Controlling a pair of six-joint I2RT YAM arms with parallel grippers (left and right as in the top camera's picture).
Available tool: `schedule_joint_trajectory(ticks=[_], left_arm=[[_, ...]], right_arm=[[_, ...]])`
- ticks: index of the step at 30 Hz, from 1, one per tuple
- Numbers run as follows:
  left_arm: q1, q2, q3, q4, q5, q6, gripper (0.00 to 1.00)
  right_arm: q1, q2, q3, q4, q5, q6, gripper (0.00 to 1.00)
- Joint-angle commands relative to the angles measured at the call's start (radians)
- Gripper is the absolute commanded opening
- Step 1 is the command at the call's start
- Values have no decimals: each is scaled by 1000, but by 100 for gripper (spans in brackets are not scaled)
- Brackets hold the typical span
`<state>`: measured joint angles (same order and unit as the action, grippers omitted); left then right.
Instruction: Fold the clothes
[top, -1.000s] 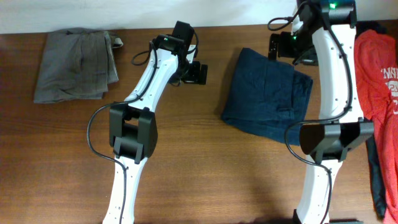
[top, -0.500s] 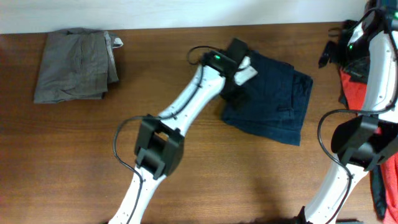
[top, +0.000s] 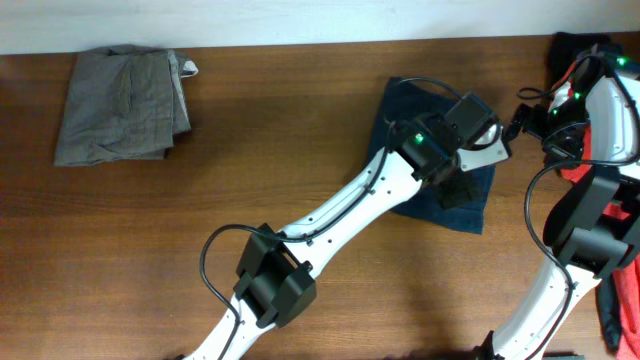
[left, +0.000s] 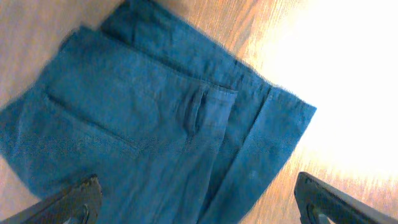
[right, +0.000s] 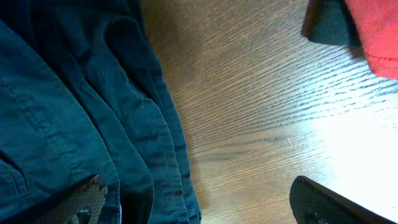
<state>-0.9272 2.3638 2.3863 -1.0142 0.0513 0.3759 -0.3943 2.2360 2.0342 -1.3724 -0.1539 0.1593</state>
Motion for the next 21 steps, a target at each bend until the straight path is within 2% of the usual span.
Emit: schedule_joint_trajectory(ticks=[1, 21], left_arm=[[11, 16, -49, 44, -8, 24, 98], [28, 206, -76, 219, -11, 23, 98]], right_arm=[[-1, -6, -5, -4, -23, 11, 99], [-124, -6, -5, -3, -82, 14, 99]])
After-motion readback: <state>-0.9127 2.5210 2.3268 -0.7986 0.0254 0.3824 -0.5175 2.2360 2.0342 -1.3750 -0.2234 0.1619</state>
